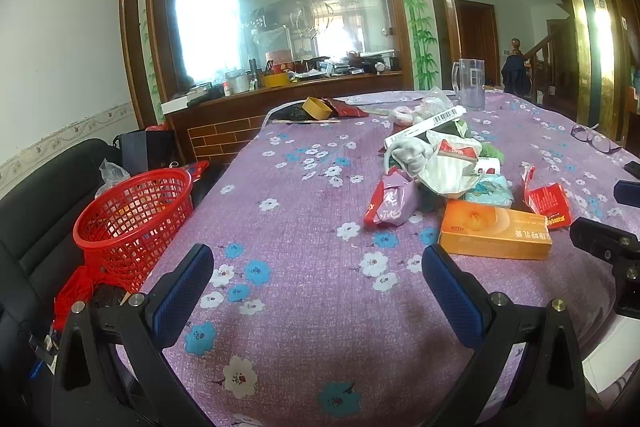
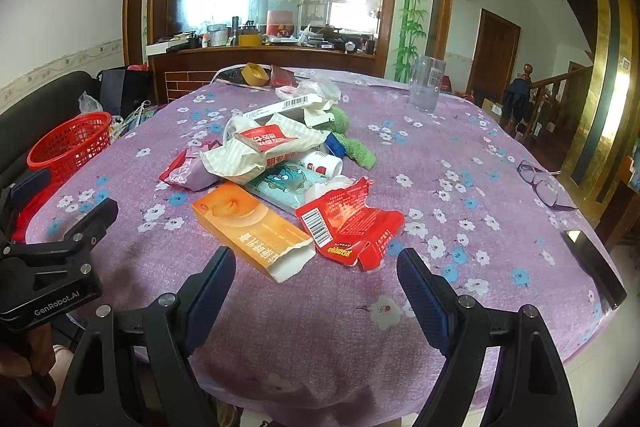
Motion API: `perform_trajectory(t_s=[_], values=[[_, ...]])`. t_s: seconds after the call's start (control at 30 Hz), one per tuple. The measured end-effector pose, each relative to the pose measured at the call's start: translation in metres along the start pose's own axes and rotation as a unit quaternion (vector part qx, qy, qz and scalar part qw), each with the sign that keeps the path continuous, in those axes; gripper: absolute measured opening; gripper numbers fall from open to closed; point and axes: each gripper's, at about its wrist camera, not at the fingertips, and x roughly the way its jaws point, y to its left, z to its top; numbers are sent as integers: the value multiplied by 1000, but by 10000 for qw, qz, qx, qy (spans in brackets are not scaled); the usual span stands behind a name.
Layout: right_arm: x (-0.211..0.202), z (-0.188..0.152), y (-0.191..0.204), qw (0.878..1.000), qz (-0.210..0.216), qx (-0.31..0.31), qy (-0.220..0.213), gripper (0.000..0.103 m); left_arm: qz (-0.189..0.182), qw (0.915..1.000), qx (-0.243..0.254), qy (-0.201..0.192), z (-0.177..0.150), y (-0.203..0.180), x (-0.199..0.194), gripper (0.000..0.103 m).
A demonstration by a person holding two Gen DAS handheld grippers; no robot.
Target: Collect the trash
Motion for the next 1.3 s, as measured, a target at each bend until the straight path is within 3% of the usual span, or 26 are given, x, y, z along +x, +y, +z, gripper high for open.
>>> perform_trajectory(t_s=[0.3, 0.4, 0.47, 0.57, 0.67, 0.77, 0.83, 1.0, 1.07, 1.2, 1.3], values=[[2, 1, -2, 9999, 128, -31, 22, 86, -121, 9999, 51, 96, 4, 3, 4, 103], [7, 7, -8, 9973, 709, -39, 165, 85, -293, 9992, 84, 266, 16, 11, 13, 103], [15, 12, -12, 9918, 1226, -59, 358, 79, -533, 9972, 99, 518, 26, 17, 26, 103], [26, 20, -14, 9852, 1613, -177, 557, 69, -905, 9916, 142, 912, 40, 22, 51, 103], [41, 30, -12, 9734, 2094, -356, 858, 69, -1270, 9837, 221, 1256, 49, 20, 74, 103], [51, 38, -3, 9679, 2235, -666, 938, 69, -1482, 9774, 298, 1477, 56, 14, 92, 102], [57, 42, 2, 9644, 2306, -848, 973, 68, -1505, 9759, 391, 1532, 60, 8, 100, 91], [78, 48, 5, 9581, 2359, -1055, 1234, 66, -1793, 9654, 644, 1779, 67, -11, 121, 88], [83, 50, 2, 9561, 2394, -1071, 1306, 66, -1841, 9622, 798, 1844, 68, -19, 127, 83], [81, 49, -2, 9566, 2381, -1081, 1286, 66, -1808, 9572, 861, 2092, 66, -29, 145, 59], [81, 50, -4, 9558, 2412, -1086, 1281, 66, -1781, 9550, 788, 2235, 62, -30, 154, 34]])
